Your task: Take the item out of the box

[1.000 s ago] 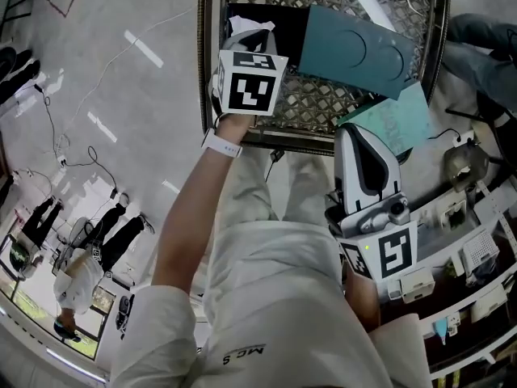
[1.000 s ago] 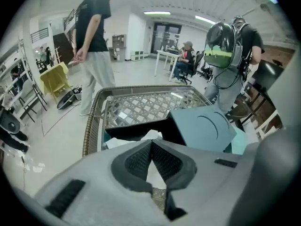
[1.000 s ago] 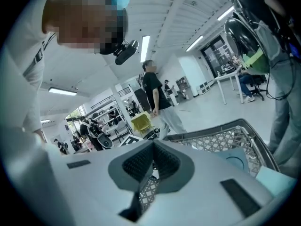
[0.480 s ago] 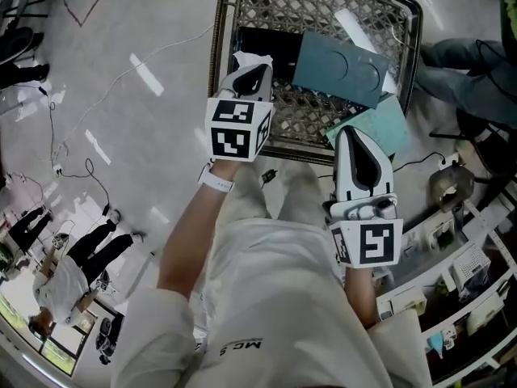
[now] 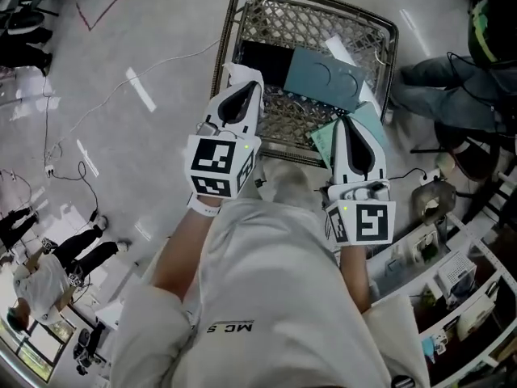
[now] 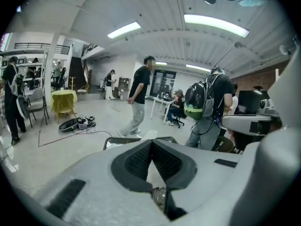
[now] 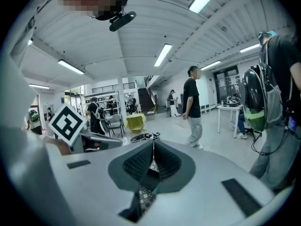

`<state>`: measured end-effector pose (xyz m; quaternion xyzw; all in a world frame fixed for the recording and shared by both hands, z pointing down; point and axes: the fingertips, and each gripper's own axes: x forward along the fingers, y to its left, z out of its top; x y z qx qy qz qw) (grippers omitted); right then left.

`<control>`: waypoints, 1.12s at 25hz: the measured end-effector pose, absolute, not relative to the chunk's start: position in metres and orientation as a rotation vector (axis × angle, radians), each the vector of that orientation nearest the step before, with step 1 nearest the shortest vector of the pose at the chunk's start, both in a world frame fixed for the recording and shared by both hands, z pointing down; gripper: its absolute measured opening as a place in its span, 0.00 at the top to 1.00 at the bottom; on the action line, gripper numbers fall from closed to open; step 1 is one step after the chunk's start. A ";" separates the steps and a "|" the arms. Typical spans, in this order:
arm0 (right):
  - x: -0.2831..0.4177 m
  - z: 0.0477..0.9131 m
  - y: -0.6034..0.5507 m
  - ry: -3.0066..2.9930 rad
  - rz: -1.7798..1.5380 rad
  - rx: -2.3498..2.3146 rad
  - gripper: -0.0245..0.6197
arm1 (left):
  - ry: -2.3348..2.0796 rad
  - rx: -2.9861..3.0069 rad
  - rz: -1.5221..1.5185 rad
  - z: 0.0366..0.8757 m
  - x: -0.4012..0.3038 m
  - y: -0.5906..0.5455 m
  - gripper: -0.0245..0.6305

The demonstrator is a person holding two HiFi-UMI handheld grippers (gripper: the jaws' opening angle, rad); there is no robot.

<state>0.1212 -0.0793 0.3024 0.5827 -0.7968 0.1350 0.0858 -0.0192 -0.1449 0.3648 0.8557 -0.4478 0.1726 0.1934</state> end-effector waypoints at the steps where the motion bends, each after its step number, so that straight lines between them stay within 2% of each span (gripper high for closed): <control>1: 0.121 0.297 -0.077 -2.377 0.386 1.736 0.94 | -1.262 2.412 0.455 0.352 -0.021 -0.139 0.93; 5: 0.117 0.275 -0.070 -2.376 0.312 1.733 0.94 | -1.256 2.436 0.313 0.312 -0.030 -0.121 0.93; 13: 0.115 0.249 -0.059 -2.416 0.232 1.726 0.94 | -1.333 2.474 0.214 0.267 -0.046 -0.084 0.93; 28: 0.113 0.239 -0.048 -2.472 0.198 1.678 0.94 | -1.411 2.472 0.129 0.244 -0.047 -0.041 0.93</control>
